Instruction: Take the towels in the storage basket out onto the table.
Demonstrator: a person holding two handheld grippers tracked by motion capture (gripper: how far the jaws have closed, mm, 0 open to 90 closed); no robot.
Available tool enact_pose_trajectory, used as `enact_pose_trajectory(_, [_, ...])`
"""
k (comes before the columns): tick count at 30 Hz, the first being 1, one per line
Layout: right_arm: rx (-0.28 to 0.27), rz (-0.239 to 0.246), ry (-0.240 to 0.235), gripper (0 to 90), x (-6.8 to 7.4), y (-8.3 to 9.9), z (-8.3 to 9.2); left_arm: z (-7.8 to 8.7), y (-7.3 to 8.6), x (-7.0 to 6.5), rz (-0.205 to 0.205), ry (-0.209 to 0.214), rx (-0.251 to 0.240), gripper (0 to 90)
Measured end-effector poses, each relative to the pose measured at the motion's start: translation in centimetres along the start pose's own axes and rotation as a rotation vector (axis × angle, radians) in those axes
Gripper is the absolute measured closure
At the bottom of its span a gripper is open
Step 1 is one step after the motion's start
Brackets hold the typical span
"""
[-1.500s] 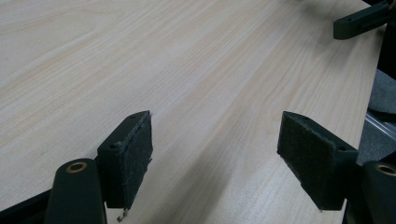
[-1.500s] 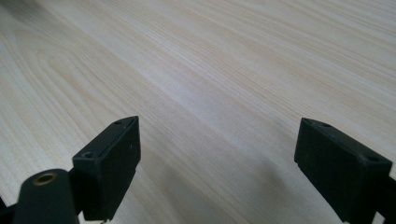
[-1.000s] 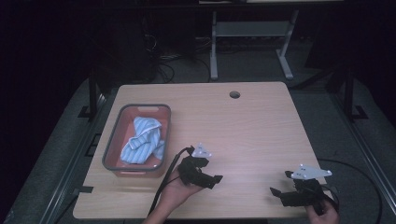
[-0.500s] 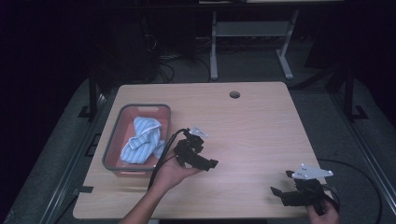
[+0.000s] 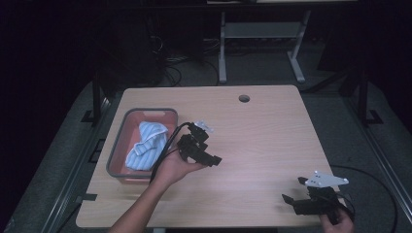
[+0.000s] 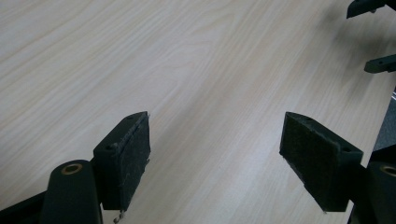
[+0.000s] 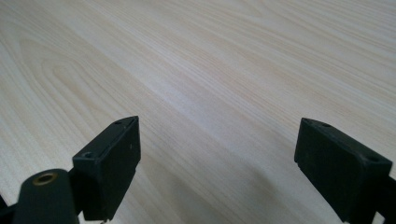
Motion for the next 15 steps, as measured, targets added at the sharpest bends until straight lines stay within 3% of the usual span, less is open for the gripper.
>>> enact_pose_trajectory(7, [-0.005,-0.005,-0.003,13.9,-0.2,0.1,0.0,1.2,-0.7,1.0,-0.01,-0.04,0.016,23.7])
enact_pose_trajectory(11, [-0.003,-0.012,-0.005,13.9,-0.2,0.2,0.0,1.7,-0.9,1.8,0.007,-0.047,0.012,23.5])
enact_pose_trajectory(15, [-0.007,-0.005,-0.003,13.9,-0.2,0.1,0.1,2.6,-0.8,3.1,0.048,-0.071,0.004,23.5])
Point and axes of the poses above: each handheld gripper's, and its own axes: z roughly backward along the jaws, y roughly out of its underside, x roughly to its left, the point moved 2 cm from there along -z, roughly forward along the jaws, and after that the axes turned 13 degrees about -z, right-handed, at the moved point
